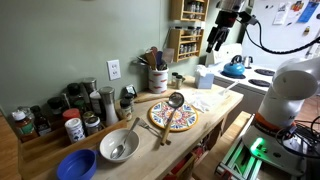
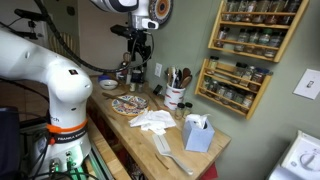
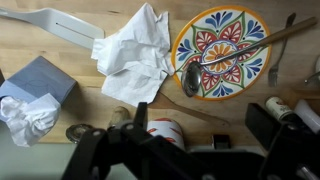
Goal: Pick up the full spice bottle near the blue paper towels box and put it in the second top spice rack
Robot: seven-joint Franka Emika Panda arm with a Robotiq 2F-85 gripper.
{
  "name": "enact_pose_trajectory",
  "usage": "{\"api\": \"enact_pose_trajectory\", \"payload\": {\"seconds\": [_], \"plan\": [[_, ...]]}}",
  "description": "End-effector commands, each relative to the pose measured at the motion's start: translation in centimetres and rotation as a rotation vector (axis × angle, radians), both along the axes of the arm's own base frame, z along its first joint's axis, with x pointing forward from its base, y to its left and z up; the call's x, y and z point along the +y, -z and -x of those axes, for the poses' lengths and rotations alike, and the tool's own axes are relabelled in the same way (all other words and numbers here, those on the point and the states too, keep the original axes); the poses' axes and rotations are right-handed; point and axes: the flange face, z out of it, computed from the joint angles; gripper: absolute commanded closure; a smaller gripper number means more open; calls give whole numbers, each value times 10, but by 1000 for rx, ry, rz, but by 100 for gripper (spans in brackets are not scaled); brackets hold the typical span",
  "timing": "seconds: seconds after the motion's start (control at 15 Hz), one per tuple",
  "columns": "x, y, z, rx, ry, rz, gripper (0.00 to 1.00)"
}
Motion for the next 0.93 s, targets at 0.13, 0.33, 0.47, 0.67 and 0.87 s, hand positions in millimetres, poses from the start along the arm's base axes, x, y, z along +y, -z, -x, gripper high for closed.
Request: {"api": "enact_pose_trajectory", "payload": {"seconds": [0.13,0.33,0.47,0.67,0.87], "plan": [[0,8,-16,20,50,-2,0],[-7,20,-38,11,102,-8,0],[-13,30,-57,-11,136,-12,0],[-22,51,-84,-21,171,9,0],[-25,74,-110,-9,185,16,0]]}}
